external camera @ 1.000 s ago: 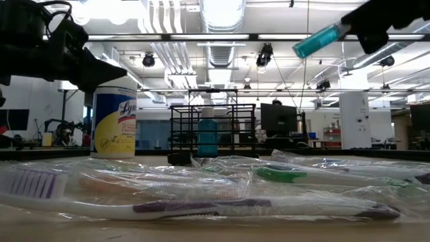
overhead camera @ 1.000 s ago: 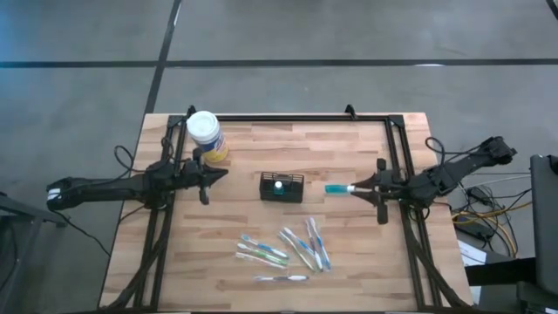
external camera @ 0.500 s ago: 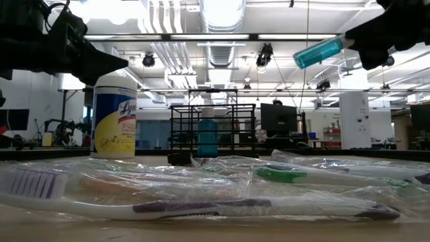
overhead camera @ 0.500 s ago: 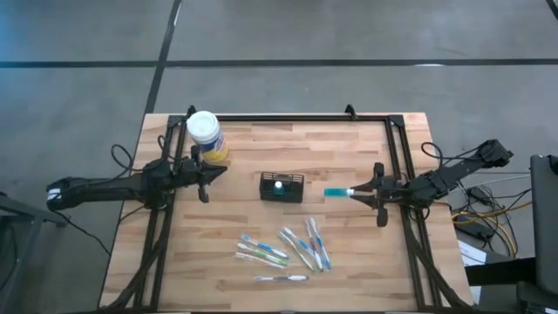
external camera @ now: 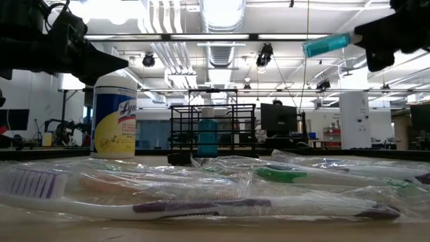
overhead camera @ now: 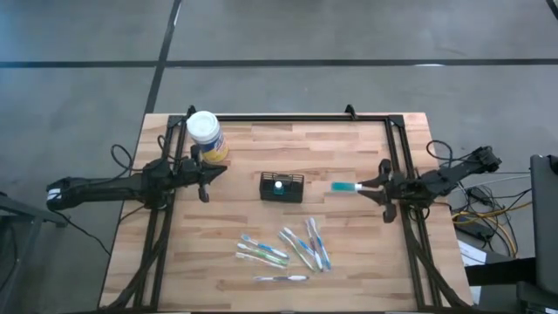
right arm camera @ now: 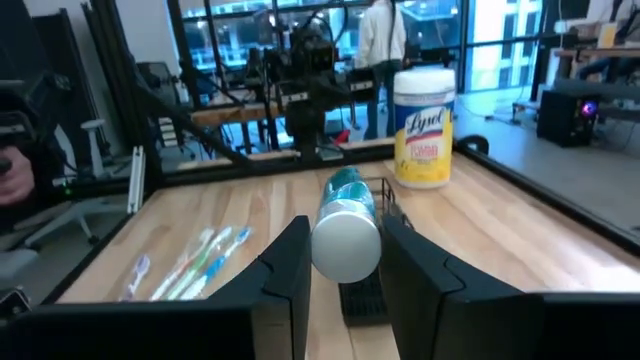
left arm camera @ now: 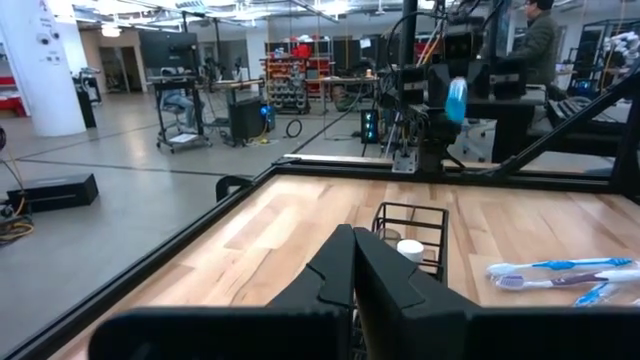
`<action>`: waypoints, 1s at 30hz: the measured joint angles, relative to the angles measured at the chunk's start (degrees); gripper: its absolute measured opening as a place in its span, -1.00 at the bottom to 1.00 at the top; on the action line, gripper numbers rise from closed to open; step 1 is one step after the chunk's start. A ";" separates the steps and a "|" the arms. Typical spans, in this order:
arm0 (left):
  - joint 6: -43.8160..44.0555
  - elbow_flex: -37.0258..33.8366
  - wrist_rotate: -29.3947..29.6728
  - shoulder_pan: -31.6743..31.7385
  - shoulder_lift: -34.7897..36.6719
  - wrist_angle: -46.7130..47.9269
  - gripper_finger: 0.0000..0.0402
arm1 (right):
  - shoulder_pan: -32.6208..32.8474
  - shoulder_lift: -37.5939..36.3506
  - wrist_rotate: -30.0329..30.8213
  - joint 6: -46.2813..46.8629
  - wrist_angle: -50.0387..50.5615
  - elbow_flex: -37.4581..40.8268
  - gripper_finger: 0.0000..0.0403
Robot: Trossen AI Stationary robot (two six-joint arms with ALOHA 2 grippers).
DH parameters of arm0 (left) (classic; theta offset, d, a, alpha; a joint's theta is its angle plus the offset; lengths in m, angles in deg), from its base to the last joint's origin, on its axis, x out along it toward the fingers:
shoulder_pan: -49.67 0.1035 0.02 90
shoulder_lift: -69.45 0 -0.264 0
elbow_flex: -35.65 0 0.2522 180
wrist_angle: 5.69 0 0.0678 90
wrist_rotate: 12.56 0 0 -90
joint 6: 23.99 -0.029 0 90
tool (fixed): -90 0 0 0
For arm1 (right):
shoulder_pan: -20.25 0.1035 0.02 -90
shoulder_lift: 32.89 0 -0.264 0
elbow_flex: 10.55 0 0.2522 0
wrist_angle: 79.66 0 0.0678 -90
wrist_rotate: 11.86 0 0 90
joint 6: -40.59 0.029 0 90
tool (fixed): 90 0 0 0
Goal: Pick & Place toothbrushing station
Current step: Put the mouthwash into the mesh organizer
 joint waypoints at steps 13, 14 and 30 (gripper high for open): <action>-0.37 -0.17 0.29 -0.01 0.00 0.17 -0.96 | -0.27 25.98 5.68 -2.03 24.51 -35.56 -0.58; -0.39 -0.17 0.29 0.01 0.00 0.19 -0.96 | -0.63 28.90 6.04 -1.53 27.30 -38.94 -0.58; 1.73 -0.48 0.43 -0.01 0.00 0.28 -0.96 | -15.35 72.61 -16.58 -1.77 58.87 -87.72 -0.58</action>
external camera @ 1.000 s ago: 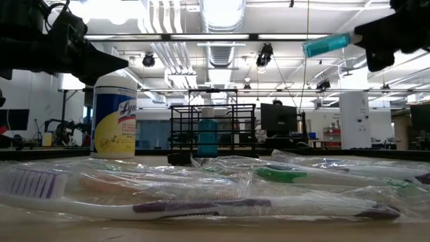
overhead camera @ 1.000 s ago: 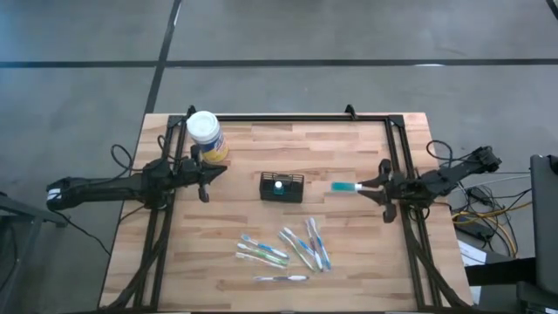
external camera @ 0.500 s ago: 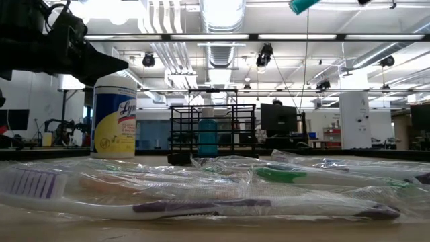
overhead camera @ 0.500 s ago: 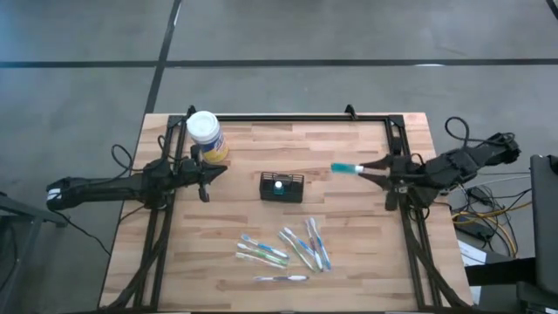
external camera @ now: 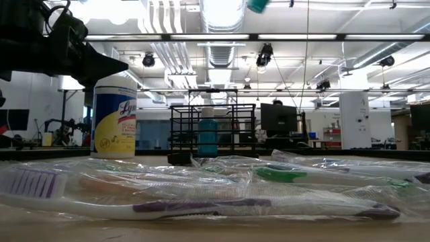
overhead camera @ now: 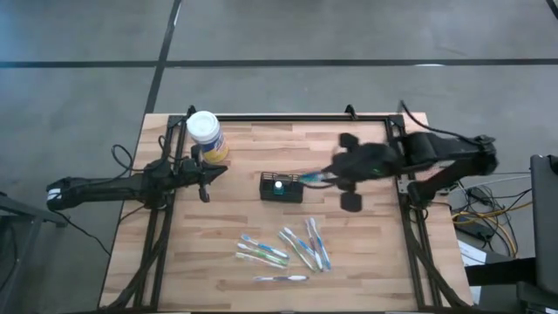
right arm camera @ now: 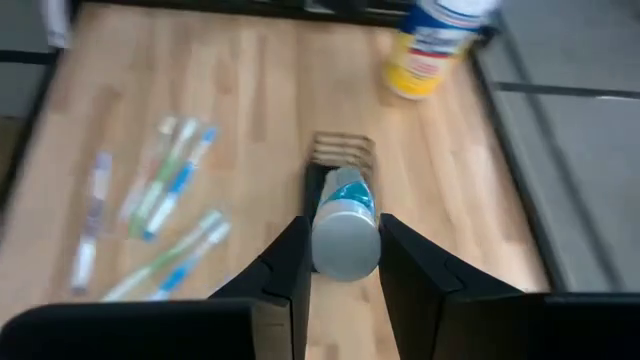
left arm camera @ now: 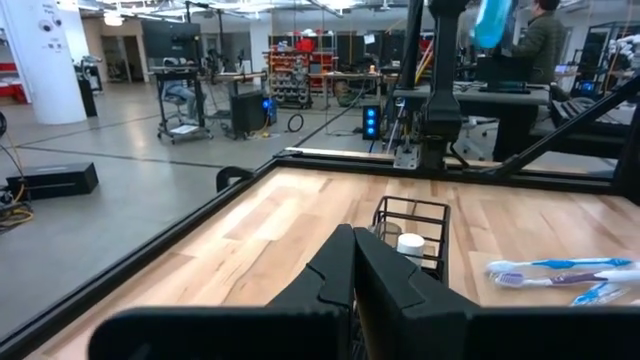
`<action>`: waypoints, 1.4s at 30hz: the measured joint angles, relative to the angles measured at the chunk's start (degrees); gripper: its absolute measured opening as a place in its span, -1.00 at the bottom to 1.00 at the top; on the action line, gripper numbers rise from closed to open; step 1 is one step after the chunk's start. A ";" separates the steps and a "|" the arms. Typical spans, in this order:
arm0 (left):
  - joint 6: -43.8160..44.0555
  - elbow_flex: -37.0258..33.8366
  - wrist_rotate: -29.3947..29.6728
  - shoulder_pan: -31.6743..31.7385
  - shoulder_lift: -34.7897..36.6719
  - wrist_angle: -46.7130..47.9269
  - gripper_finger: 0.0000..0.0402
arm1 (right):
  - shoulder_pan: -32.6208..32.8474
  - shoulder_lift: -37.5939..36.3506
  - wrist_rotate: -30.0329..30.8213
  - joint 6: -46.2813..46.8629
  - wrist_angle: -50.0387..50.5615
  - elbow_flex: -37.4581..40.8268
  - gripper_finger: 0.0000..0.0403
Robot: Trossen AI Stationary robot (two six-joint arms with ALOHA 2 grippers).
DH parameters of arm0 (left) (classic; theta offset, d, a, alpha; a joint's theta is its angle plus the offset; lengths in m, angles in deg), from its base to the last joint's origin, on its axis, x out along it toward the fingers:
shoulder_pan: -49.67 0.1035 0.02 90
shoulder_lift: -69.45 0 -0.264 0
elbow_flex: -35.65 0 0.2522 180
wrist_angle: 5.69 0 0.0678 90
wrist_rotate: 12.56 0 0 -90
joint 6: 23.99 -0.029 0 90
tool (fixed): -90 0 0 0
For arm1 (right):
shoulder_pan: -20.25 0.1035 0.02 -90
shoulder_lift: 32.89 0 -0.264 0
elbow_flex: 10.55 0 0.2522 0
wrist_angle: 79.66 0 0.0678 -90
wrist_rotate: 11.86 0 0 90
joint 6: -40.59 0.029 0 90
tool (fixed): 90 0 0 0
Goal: Pick & Place toothbrushing station
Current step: Put the mouthwash into the mesh organizer
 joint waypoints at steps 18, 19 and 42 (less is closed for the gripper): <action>0.21 -0.04 -0.03 0.02 0.00 2.63 -0.96 | -8.01 34.04 -11.27 -21.02 20.14 -32.43 -0.58; 0.21 -0.04 -0.03 0.02 0.00 2.69 -0.96 | -8.29 34.92 -11.90 -21.97 20.58 -33.35 -0.58; -0.08 -0.07 -0.64 0.00 0.00 3.15 -0.96 | -12.08 40.51 -14.25 -27.53 21.83 -33.88 -0.58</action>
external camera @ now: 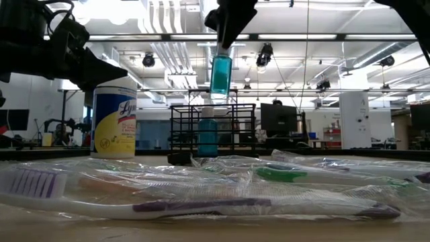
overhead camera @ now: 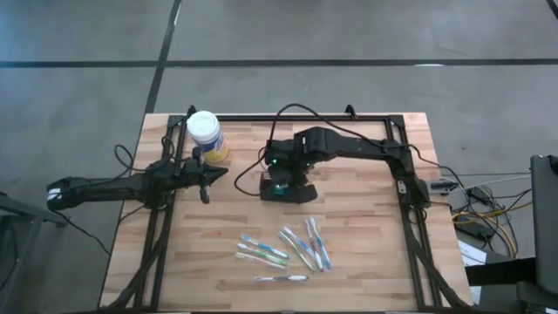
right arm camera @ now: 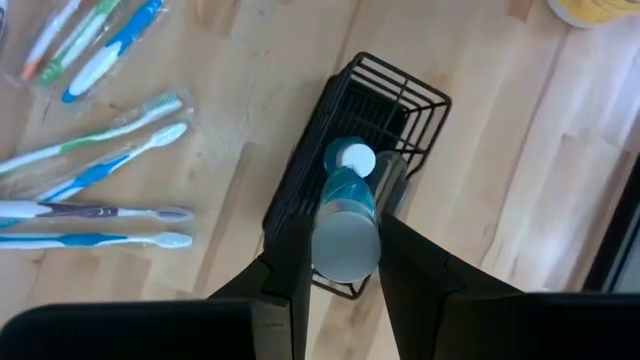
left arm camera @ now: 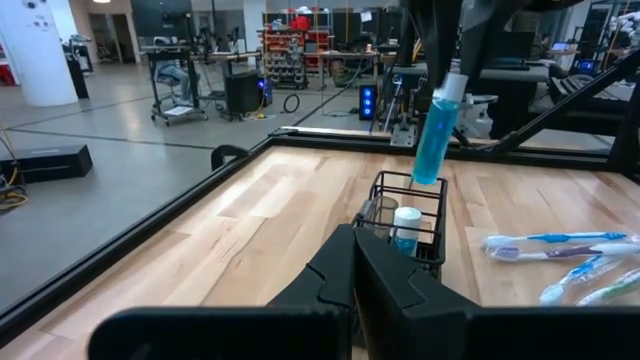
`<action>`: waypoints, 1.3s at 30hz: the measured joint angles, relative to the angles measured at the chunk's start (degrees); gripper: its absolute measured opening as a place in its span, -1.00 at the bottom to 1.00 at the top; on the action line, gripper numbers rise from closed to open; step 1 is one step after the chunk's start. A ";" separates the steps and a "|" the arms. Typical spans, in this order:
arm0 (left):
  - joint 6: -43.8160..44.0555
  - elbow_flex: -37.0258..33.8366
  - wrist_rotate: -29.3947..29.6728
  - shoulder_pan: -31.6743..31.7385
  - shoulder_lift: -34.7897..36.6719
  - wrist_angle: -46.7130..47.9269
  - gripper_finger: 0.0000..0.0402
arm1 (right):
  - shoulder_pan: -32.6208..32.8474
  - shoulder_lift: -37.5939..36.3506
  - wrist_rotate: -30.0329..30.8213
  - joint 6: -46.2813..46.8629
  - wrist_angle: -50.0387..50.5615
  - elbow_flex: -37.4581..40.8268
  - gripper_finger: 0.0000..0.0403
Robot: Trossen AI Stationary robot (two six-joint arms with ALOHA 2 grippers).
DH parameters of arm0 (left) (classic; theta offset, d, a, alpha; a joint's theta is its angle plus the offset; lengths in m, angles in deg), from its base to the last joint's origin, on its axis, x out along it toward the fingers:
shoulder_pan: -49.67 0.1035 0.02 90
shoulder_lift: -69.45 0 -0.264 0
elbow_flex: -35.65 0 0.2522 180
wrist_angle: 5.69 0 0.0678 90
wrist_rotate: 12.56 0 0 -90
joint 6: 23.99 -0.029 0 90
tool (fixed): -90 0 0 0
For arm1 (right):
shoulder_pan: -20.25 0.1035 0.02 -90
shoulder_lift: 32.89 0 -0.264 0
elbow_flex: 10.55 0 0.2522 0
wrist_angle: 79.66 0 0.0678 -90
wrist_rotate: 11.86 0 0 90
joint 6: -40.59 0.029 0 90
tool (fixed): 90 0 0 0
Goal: Pick & Place toothbrushing station
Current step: Put the mouthwash into the mesh organizer
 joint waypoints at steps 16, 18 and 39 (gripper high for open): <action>-0.48 0.00 -0.02 0.00 0.00 0.22 -0.96 | 0.07 0.38 -2.36 -1.28 -2.80 4.14 -0.58; -0.56 0.00 -0.02 0.01 0.00 0.22 -0.96 | 0.04 0.38 -2.27 -1.47 -3.55 5.04 -0.58; -0.91 0.00 -0.04 0.00 0.00 0.24 -0.96 | -0.09 0.38 -2.65 -3.63 -4.26 5.94 -0.56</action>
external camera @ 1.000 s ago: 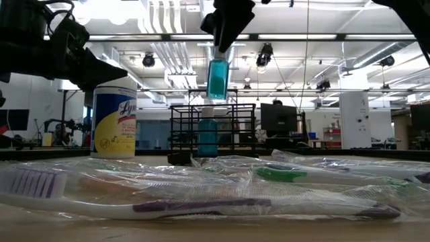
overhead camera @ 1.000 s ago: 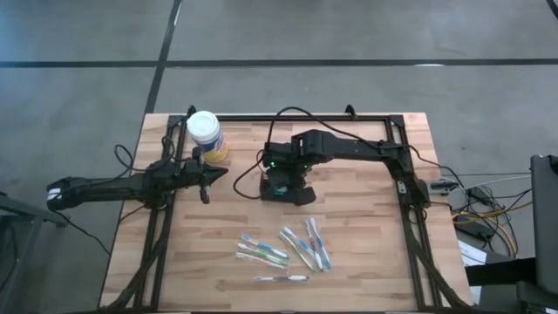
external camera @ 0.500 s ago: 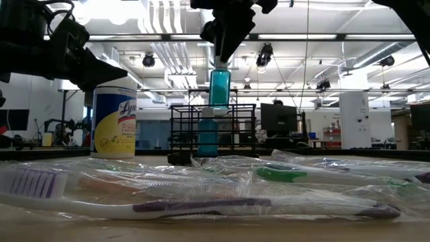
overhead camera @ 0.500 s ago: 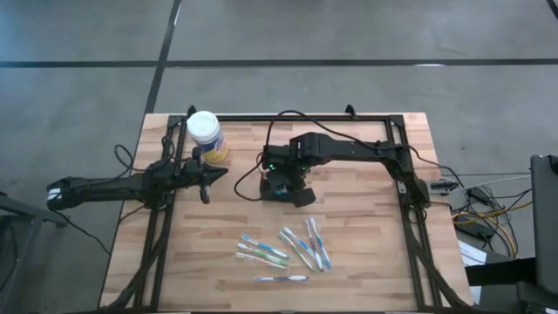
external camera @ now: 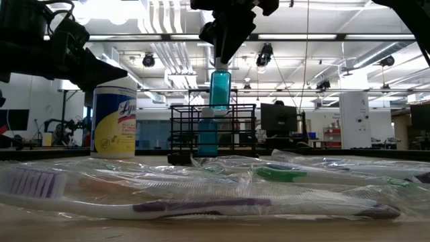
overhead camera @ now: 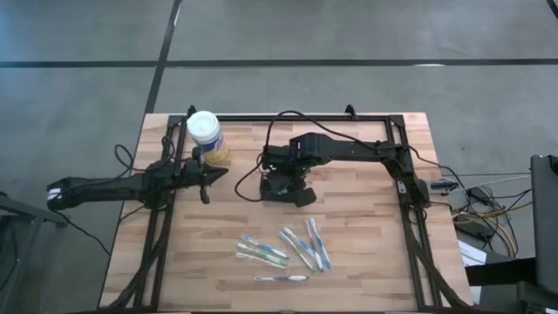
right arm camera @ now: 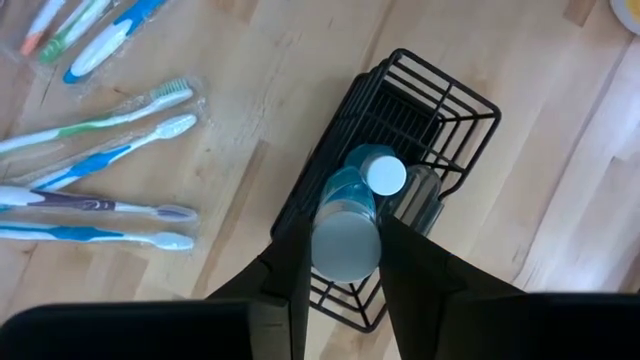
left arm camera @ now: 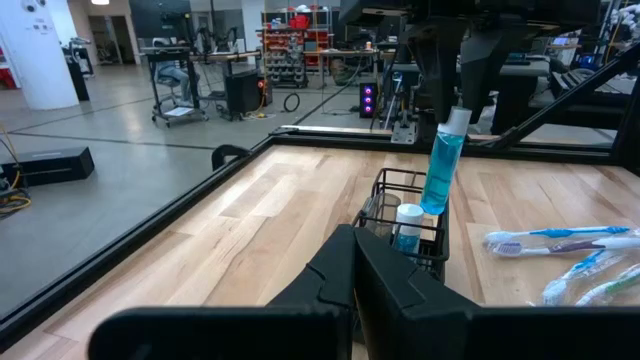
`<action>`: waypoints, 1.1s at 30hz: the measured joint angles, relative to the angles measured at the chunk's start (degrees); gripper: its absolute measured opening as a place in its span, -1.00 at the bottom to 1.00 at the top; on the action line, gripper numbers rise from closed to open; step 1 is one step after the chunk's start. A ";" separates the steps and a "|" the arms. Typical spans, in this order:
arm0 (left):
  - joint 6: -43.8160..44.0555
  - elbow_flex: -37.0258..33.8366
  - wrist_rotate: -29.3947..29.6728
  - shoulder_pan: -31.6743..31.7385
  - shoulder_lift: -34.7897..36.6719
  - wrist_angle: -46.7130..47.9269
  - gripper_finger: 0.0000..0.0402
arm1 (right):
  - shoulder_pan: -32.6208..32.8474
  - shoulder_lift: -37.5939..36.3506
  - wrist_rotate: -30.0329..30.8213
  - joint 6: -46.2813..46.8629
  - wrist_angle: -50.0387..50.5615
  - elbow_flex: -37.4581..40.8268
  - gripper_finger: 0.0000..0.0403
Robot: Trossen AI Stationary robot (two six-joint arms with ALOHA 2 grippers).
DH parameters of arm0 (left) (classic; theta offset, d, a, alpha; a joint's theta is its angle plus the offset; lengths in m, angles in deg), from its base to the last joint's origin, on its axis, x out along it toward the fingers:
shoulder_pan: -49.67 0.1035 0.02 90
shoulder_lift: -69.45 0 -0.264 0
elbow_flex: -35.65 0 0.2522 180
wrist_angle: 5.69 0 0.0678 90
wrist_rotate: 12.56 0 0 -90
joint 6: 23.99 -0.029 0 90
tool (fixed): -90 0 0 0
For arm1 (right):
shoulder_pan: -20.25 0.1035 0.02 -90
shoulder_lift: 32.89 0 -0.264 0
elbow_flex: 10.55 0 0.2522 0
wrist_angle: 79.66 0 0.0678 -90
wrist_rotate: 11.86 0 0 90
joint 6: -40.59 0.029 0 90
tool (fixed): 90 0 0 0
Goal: Pick & Place toothbrushing station
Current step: Put the mouthwash into the mesh organizer
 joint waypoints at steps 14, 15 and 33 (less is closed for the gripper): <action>-0.50 0.00 0.00 0.02 0.00 0.00 -0.96 | -1.12 0.00 -1.89 -2.61 -4.16 6.20 -0.54; -0.70 0.00 0.02 0.00 0.00 0.00 -0.96 | -1.22 0.00 -1.89 -3.00 -4.25 6.45 -0.54; -1.07 0.00 0.02 0.00 0.00 -0.01 -0.96 | -2.62 -0.11 -4.89 -5.95 -7.07 8.14 -0.54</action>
